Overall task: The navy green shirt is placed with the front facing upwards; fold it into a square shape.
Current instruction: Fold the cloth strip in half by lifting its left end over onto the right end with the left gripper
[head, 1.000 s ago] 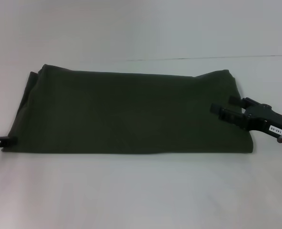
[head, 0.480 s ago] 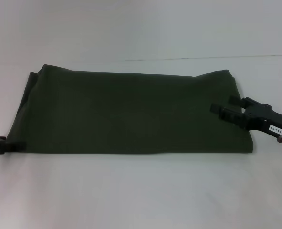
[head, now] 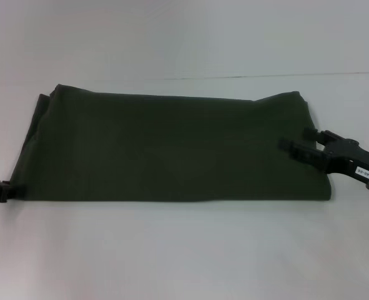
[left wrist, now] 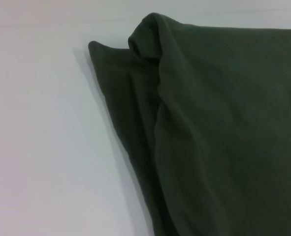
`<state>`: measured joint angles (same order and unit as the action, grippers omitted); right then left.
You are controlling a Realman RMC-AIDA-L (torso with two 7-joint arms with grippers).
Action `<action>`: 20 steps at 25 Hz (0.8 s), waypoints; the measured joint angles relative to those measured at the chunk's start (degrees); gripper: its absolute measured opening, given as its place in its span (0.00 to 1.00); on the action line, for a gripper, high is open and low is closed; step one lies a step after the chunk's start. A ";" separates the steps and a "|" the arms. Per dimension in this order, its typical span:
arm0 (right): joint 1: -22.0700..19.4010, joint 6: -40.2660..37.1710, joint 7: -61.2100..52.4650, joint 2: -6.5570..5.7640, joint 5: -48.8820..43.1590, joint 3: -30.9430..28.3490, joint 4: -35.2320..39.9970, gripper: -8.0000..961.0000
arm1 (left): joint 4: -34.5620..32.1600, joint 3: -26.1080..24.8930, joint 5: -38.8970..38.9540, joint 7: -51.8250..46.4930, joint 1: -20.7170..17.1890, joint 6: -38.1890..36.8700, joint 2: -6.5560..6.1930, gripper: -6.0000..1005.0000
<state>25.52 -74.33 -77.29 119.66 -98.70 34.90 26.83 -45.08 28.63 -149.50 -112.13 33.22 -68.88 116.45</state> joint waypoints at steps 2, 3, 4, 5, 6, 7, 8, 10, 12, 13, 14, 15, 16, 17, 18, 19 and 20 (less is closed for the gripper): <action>-0.96 -0.21 -0.23 -0.30 -0.09 -0.01 0.58 0.95 | -0.02 0.00 0.12 0.12 0.05 -0.03 0.00 0.38; -1.72 -0.39 -0.53 -0.51 -0.18 0.00 1.04 0.95 | -0.02 0.02 0.14 0.18 0.11 -0.19 0.00 0.30; -2.61 -0.49 -0.96 -0.78 -0.26 0.00 1.54 0.95 | -0.02 0.01 0.15 0.23 0.16 -0.25 0.00 0.23; -3.55 -0.52 -1.55 -1.05 -0.31 -0.01 2.02 0.95 | -0.02 0.03 0.16 0.26 0.22 -0.39 0.00 0.19; -4.47 -0.48 -2.11 -1.36 -0.47 -0.08 2.35 0.95 | -0.03 0.03 0.19 0.27 0.24 -0.56 0.00 0.15; -5.24 -0.34 -2.51 -1.65 -0.70 -0.24 2.53 0.95 | -0.07 0.02 0.22 0.28 0.25 -0.57 0.00 0.11; -6.01 -0.08 -2.77 -1.94 -1.02 -0.43 2.60 0.95 | -0.15 -0.03 0.38 0.28 0.26 -0.69 0.01 0.07; -7.23 0.48 -2.93 -2.30 -1.92 -0.71 2.51 0.95 | -0.36 -0.18 0.77 0.32 0.27 -1.37 0.04 0.02; -7.89 0.97 -2.97 -2.33 -2.87 -0.76 2.38 0.95 | -0.51 -0.35 1.06 0.38 0.25 -2.27 0.06 0.02; -8.04 1.36 -2.98 -2.26 -3.50 -0.77 2.37 0.95 | -0.60 -0.46 1.30 0.44 0.16 -2.67 0.07 0.02; -8.09 1.81 -2.97 -2.05 -4.02 -0.77 2.38 0.95 | -0.72 -0.52 1.70 0.56 0.00 -2.97 0.12 0.02; -8.03 2.22 -2.97 -1.81 -4.42 -0.72 2.37 0.95 | -0.92 -0.54 2.44 0.75 -0.22 -3.32 0.20 0.01; -7.94 2.65 -2.97 -1.61 -4.59 -0.60 2.33 0.95 | -1.17 -0.57 3.20 0.96 -0.44 -3.69 0.28 0.01; -7.72 3.13 -2.97 -1.32 -4.75 -0.43 2.25 0.95 | -1.55 -0.59 4.28 1.24 -0.70 -4.18 0.39 0.01; -7.45 3.55 -2.97 -1.09 -4.94 -0.32 2.16 0.95 | -1.91 -0.64 5.28 1.46 -0.91 -4.81 0.45 0.01; -7.12 4.04 -3.02 -0.81 -5.24 -0.26 2.12 0.95 | -2.09 -0.66 5.65 1.54 -0.98 -5.08 0.46 0.01; -6.78 4.53 -3.17 -0.54 -5.59 -0.24 2.11 0.95 | -2.47 -0.70 6.26 1.69 -1.09 -5.78 0.50 0.00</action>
<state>18.74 -69.80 -80.45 119.13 -104.29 34.66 28.94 -47.55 27.92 -143.24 -110.45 32.13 -74.66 116.96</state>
